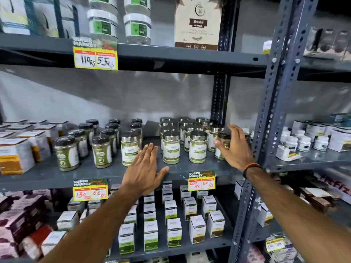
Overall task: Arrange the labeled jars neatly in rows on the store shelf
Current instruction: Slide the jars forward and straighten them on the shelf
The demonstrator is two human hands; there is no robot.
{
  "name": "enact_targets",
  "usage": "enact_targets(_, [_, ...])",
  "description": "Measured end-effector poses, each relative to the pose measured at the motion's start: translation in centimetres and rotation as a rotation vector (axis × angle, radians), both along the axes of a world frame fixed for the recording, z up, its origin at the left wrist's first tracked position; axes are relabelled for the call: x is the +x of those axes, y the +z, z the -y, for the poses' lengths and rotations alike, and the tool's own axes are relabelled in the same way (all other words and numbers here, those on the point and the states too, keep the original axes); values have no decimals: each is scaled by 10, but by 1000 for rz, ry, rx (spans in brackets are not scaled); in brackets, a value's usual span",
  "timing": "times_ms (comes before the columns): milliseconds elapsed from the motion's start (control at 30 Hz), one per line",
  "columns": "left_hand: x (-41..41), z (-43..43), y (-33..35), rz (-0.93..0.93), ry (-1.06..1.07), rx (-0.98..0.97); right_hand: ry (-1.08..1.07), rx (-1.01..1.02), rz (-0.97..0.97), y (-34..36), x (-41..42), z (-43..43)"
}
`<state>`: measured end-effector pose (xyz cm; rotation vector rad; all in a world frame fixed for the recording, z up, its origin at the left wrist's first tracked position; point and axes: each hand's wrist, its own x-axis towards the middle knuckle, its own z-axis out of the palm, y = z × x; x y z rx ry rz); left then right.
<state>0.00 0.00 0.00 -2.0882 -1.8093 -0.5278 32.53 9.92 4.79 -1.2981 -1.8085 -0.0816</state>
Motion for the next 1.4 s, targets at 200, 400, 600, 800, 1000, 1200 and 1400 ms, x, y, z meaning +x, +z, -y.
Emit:
enact_targets(200, [-1, -11, -24, -18, 25, -77, -25, -75, -75, -23, 1, -17])
enact_targets(400, [-3, -17, -27, -92, 49, -79, 41, -65, -171, -34, 5, -23])
enact_targets(600, [-3, -17, -31, -110, 78, -58, 40, -34, -194, -36, 9, -30])
enact_targets(800, [-3, -15, -29, -98, 55, -53, 46, -10, -249, -36, 10, -22])
enact_targets(1000, [-3, 3, -17, -91, 26, -69, 63, 57, -226, -12, 4, 5])
enact_targets(1200, [-11, 42, 13, -93, 13, 19, 129, 127, -208, 12, -33, 49])
enact_targets(1400, [-56, 83, 38, -113, 65, 110, 254, 161, -191, 17, -108, 83])
